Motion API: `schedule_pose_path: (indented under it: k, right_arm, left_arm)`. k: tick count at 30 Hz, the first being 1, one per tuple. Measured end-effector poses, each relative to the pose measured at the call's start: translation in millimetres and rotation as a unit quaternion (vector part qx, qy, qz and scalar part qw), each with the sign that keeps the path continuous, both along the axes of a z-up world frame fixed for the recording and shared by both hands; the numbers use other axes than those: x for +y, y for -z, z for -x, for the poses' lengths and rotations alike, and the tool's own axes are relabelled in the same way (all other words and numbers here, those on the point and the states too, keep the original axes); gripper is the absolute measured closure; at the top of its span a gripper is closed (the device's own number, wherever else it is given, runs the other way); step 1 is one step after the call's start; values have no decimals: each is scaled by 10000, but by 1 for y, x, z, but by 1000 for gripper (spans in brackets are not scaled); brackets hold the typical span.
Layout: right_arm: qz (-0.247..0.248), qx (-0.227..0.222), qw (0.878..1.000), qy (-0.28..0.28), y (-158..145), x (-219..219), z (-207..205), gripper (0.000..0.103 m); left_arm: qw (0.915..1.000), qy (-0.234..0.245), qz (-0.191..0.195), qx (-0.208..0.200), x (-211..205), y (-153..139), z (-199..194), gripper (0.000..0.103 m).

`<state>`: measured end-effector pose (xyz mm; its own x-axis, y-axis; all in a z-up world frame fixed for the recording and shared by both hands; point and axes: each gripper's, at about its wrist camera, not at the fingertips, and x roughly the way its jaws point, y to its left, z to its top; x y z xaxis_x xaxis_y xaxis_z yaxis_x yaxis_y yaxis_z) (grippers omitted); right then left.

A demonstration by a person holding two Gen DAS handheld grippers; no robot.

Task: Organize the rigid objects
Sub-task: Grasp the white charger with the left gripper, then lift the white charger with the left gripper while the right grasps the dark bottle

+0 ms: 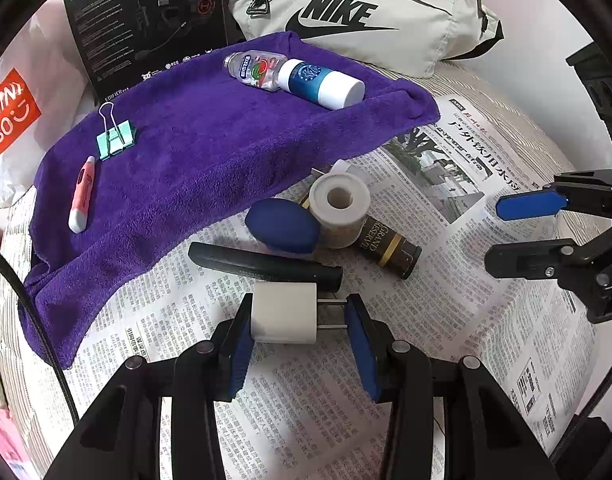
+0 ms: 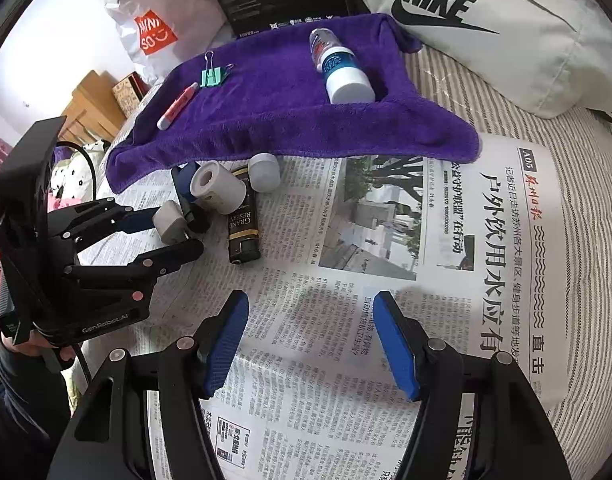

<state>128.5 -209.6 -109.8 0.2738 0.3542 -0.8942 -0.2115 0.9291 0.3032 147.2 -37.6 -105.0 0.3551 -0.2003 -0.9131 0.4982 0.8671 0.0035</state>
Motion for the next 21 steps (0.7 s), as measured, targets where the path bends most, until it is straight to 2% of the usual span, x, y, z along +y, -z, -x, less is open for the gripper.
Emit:
schedule_pose_path:
  k: [6,16,18,21]
  right_arm:
    - [-33,21,9999,-94,3,12,-7,39]
    - [62,-290,9969,-730,13,52,-29,39]
    - [84,-363,9960,-818,12,59,-32,43]
    - [199,-537,9931,-1022,12,73,-35,56]
  left_arm:
    - [10000,-62,-23,14,8,-1,1,61]
    - [9975,-708,-35,24,58,-5,3,61]
    - [9965,-830,-5,47,67,-5,3,61]
    - [9955,-945,65,92,77,-4,3,61]
